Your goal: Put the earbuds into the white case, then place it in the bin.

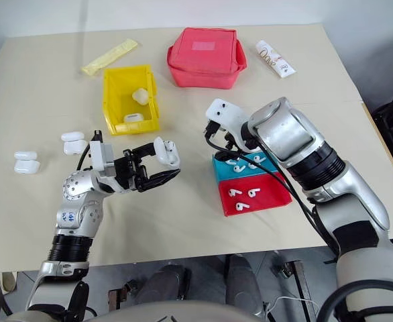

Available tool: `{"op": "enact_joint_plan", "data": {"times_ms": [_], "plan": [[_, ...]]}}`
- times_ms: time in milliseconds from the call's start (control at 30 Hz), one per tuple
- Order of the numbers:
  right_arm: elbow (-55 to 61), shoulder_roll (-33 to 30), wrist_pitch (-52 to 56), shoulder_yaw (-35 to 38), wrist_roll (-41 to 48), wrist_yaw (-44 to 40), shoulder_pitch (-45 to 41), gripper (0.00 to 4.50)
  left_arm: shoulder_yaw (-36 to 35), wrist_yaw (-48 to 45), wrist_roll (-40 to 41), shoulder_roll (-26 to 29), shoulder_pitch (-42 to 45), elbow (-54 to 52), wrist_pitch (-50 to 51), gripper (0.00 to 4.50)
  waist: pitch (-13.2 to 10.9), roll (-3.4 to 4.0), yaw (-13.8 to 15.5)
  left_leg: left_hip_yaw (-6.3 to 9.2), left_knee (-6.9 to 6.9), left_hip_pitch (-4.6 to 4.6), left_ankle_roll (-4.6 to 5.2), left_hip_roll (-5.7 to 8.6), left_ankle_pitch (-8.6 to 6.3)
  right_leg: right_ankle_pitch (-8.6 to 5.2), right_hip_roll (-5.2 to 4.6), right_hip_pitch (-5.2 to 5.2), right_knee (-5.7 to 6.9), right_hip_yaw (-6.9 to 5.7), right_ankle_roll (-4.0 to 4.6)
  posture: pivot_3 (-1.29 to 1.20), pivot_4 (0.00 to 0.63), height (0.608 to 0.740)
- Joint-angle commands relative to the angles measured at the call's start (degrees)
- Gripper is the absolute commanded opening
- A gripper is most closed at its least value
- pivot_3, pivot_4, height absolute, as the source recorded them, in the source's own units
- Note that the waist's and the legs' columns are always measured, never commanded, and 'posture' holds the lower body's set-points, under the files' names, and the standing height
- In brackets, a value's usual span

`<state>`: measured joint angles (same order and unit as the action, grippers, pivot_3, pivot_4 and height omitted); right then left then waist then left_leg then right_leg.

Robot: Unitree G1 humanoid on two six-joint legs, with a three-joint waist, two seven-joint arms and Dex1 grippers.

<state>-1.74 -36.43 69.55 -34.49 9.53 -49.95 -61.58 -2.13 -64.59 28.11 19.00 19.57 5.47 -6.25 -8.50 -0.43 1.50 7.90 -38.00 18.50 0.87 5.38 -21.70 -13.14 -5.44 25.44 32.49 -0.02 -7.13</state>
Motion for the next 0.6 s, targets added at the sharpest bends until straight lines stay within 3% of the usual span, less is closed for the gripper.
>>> {"op": "enact_joint_plan", "data": {"times_ms": [33, 267, 367, 600], "plan": [[3.6, -3.2, 1.1, 1.1, -0.8, -0.1, 0.5, 3.69, -0.3, -0.3, 0.3, 0.1, 1.1, 0.0, -1.0, 2.76, 0.0, 0.00, 0.0, 0.00, 0.00, 0.00, 0.00, 0.00, 0.00, 0.00, 0.00, 0.00, 0.00, 0.00, 0.00, 0.00, 0.150, 0.740], [8.0, -9.2, 0.5, 0.9, -0.6, -2.7, 1.9, 3.69, -0.2, -0.6, 0.3, 0.1, 1.5, 0.8, -0.9, 2.76, 0.0, 0.00, -0.1, -0.03, 0.01, -0.01, 0.00, -0.04, 0.00, 0.00, 0.00, 0.00, -0.02, 0.01, 0.00, 0.00, 0.150, 0.740], [9.4, -10.6, 1.2, 1.1, -0.5, -3.3, 2.0, 2.84, 0.0, -0.5, 0.2, -0.1, 1.5, 0.8, -0.9, 2.76, 0.0, -0.01, 0.0, -0.03, 0.02, 0.00, 0.00, -0.04, 0.00, 0.00, 0.00, 0.00, -0.03, 0.01, 0.00, 0.00, 0.150, 0.740], [11.2, -11.6, 2.0, -0.4, -0.3, -5.0, 2.9, 2.84, 0.4, 0.1, 0.3, -0.5, 0.3, -0.5, -0.6, 2.76, 0.0, -0.01, 0.0, -0.05, 0.01, 0.00, 0.00, -0.03, -0.01, 0.00, -0.02, 0.00, -0.03, 0.02, 0.00, 0.00, 0.150, 0.740]]}}
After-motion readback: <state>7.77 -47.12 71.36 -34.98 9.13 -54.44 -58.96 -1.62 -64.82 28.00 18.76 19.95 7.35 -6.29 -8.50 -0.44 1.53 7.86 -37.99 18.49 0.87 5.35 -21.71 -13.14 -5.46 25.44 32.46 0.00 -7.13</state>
